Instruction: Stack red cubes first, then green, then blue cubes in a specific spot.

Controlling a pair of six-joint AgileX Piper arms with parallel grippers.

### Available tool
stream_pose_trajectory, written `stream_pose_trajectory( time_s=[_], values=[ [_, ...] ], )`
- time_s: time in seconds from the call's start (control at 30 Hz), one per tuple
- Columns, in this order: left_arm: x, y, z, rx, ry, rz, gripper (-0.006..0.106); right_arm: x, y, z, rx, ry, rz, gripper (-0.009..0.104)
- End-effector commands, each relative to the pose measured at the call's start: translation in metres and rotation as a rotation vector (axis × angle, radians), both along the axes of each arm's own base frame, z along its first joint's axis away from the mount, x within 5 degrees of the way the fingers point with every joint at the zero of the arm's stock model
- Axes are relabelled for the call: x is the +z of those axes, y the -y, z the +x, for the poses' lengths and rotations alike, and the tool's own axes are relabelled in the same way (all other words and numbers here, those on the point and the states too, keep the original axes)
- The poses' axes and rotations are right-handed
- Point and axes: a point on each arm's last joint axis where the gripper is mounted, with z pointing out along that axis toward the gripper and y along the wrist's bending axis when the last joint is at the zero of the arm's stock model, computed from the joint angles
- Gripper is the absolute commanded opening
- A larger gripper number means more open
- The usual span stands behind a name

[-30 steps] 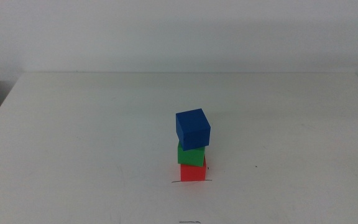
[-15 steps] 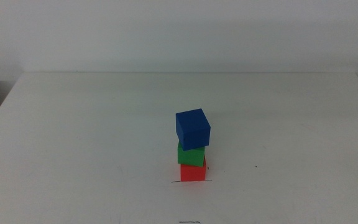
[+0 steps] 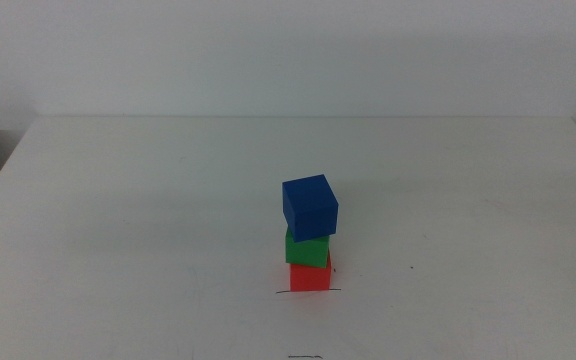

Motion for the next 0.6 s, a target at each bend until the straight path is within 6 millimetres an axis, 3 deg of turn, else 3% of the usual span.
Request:
stream_pose_trajectory(
  time_s=[0.0,0.2,0.33,0.47,0.57],
  values=[
    [-0.008,0.000,-0.009,0.002,0.093,-0.023,0.093,-0.010,0.003,-0.012,-0.023,0.162,-0.028,0.071],
    [-0.061,-0.001,-0.026,0.002,0.112,-0.023,0.093,-0.076,0.003,-0.037,-0.034,0.185,-0.029,0.071],
    [-0.085,-0.001,-0.027,0.002,0.109,-0.023,0.093,-0.113,0.003,-0.046,-0.033,0.165,-0.032,0.071],
    [-0.100,-0.001,-0.026,0.002,0.079,-0.022,0.093,-0.135,0.003,-0.050,-0.032,0.160,-0.047,0.071],
    [-0.104,-0.001,-0.026,0.002,0.058,-0.022,0.093,-0.136,0.004,-0.053,-0.034,0.157,-0.101,0.071]
  ],
)
